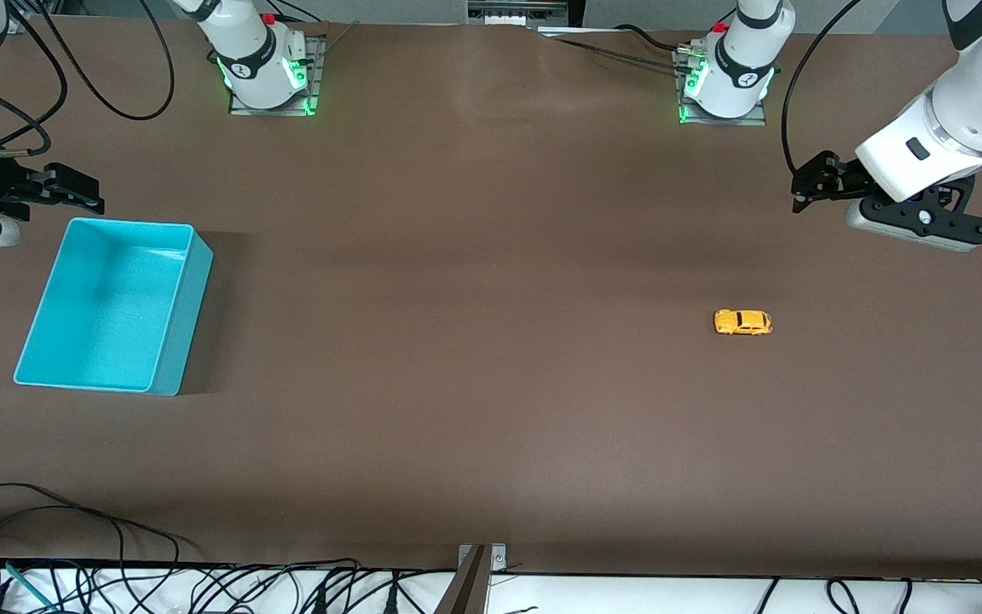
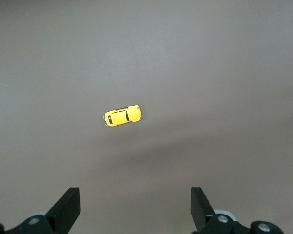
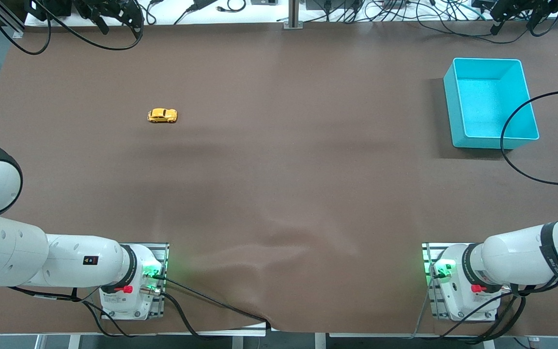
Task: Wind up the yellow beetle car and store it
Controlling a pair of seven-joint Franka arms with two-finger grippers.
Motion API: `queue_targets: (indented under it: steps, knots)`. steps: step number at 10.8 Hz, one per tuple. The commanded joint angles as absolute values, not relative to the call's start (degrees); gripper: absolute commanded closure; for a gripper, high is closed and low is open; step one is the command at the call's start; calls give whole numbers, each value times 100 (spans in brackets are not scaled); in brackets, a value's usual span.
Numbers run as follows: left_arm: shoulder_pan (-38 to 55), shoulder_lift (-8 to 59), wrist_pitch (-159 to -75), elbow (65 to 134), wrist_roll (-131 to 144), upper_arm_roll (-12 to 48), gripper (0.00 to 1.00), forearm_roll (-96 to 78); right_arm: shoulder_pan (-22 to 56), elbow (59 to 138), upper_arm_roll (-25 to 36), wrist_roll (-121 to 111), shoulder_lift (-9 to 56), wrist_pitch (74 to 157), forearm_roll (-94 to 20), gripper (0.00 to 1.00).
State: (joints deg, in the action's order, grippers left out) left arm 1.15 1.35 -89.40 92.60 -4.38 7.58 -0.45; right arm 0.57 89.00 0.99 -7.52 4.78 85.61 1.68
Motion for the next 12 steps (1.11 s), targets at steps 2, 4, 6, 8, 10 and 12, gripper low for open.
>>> queue_targets:
  steps: [2, 4, 6, 8, 10, 12]
  knots:
    - [114, 88, -8930, 9246, -396, 747, 0, -176, 53, 8930, 97, -826, 422, 8744, 62, 0]
    - [114, 88, -8930, 9246, -396, 747, 0, -176, 53, 8930, 97, -835, 422, 8745, 62, 0]
    - [114, 88, -8930, 9237, -387, 747, 0, -176, 53, 8938, 97, -861, 413, 8736, 62, 0]
    - [106, 97, -8930, 9237, -396, 747, 0, -184, 53, 8938, 97, -861, 422, 8736, 62, 0]
    - [114, 88, -8930, 9237, -396, 747, 0, -176, 53, 8938, 97, -983, 422, 8728, 62, 0]
    - [105, 88, -8930, 9237, -404, 747, 0, -176, 53, 8938, 97, -993, 422, 8719, 62, 0]
